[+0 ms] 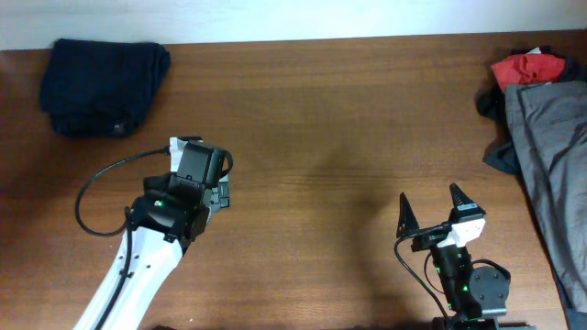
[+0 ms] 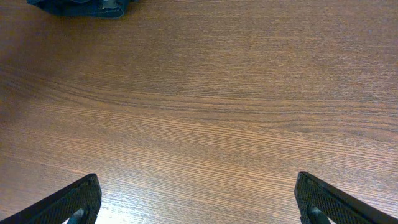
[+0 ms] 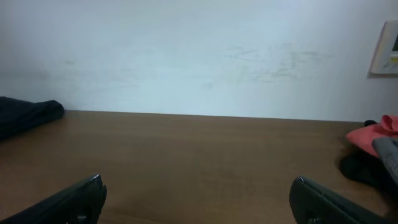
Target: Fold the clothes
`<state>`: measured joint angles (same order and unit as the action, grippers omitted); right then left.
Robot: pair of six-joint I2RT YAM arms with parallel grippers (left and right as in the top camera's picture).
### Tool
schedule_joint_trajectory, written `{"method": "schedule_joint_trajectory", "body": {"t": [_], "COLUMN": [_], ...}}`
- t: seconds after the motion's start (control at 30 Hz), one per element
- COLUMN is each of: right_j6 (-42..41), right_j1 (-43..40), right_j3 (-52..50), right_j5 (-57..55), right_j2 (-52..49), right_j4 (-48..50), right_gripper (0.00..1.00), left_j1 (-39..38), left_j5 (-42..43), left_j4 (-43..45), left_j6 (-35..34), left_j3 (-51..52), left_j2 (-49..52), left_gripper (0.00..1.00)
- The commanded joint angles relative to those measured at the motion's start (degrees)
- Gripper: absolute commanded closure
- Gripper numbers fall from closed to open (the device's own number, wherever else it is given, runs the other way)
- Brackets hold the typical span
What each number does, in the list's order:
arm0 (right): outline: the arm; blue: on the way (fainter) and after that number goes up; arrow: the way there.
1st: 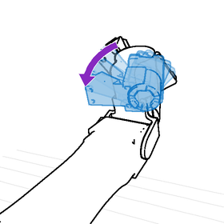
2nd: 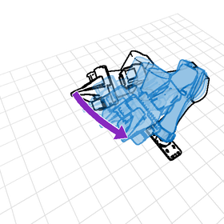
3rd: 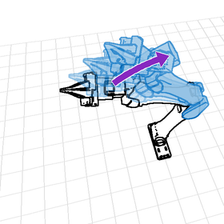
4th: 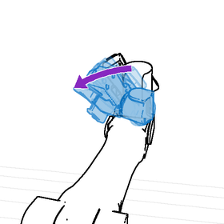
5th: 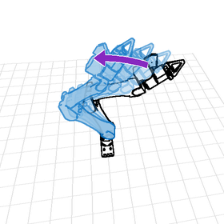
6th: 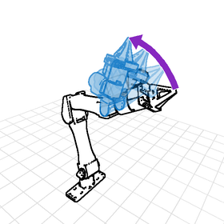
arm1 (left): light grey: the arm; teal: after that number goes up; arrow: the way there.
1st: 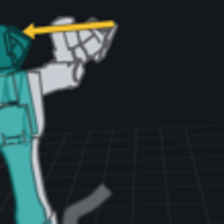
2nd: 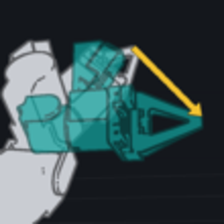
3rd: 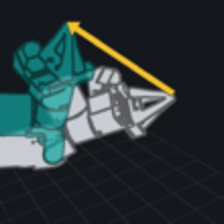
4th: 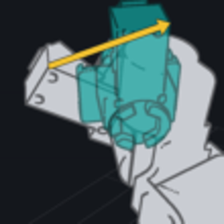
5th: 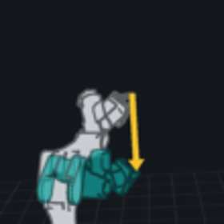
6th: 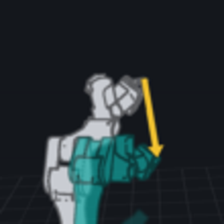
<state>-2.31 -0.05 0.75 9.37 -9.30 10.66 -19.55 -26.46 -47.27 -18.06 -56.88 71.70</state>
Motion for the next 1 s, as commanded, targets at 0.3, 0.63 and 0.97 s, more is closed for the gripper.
{"method": "schedule_joint_trajectory", "body": {"t": [0.3, 0.63, 0.97], "right_j6": [0.63, 0.59, 0.59], "right_j1": [-3.52, -3.52, -3.52], "right_j3": [-0.44, -0.44, -0.44], "right_j5": [-2.54, -4.0, -4.02], "right_j2": [9.11, 9.11, 9.09], "right_j4": [-4.74, -14.73, -14.73], "right_gripper": [0.02, 0.01, 0.01], "left_j1": [-0.17, -0.17, -0.17], "left_j5": [-0.79, -0.79, -0.79], "left_j4": [0.11, 0.11, 0.11], "left_j6": [-0.57, -0.57, -0.57], "left_j3": [0.11, 0.11, 0.11], "left_j2": [0.17, 0.17, 0.17], "left_gripper": [0.01, 0.01, 0.01]}}
